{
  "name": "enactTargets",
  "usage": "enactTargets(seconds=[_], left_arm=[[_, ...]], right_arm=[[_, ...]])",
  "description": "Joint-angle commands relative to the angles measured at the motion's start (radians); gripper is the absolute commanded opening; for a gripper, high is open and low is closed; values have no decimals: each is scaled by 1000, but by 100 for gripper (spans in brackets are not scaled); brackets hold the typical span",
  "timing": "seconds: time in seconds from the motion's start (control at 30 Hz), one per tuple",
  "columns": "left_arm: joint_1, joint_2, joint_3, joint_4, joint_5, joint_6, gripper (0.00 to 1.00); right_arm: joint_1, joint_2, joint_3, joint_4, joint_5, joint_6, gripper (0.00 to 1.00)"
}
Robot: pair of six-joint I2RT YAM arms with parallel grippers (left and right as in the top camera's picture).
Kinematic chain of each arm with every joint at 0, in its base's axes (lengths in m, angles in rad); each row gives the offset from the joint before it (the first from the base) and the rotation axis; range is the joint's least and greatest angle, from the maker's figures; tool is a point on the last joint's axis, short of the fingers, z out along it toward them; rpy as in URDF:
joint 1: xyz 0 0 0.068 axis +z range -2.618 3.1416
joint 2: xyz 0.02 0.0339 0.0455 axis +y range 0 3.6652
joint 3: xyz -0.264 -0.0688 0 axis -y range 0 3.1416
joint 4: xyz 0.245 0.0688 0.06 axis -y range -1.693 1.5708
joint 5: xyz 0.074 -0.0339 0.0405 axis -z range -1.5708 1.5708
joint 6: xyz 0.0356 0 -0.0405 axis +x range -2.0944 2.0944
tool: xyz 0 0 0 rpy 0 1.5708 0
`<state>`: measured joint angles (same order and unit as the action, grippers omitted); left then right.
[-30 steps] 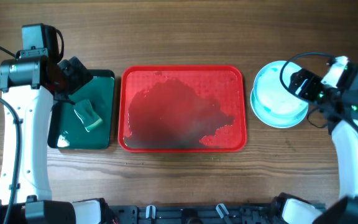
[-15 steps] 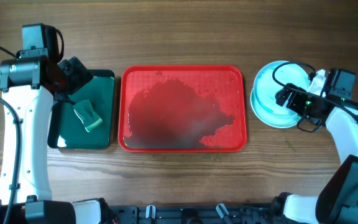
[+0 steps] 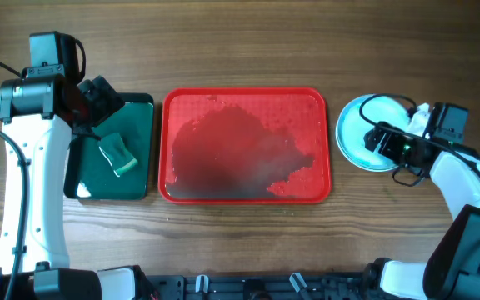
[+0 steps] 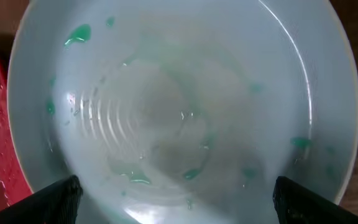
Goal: Clean dirty plates on tray and stack at the side
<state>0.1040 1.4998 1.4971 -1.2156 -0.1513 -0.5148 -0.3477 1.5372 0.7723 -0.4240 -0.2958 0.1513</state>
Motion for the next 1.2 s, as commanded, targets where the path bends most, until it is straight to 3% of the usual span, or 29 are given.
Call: enactTargets(seconds=[0.0, 0.2, 0.37, 0.57, 0.77, 0.97, 1.17], left_arm=[[5, 4, 5, 0, 5, -18, 100], [5, 4, 5, 0, 5, -18, 100], [5, 4, 5, 0, 5, -18, 100], [5, 4, 5, 0, 5, -18, 100], [5, 4, 5, 0, 5, -18, 100], [5, 4, 5, 0, 5, -18, 100], [5, 4, 5, 0, 5, -18, 100]], right_arm=[[6, 15, -15, -5, -21, 10, 100], [6, -64, -13, 182, -114, 62, 100], [6, -306, -13, 311, -130, 57, 100], [6, -644, -16, 194, -38, 63, 100], [50, -933, -68, 210, -36, 8, 100], [246, -1059, -298, 472, 38, -77, 100], [298, -1252, -585, 617, 41, -72, 100]])
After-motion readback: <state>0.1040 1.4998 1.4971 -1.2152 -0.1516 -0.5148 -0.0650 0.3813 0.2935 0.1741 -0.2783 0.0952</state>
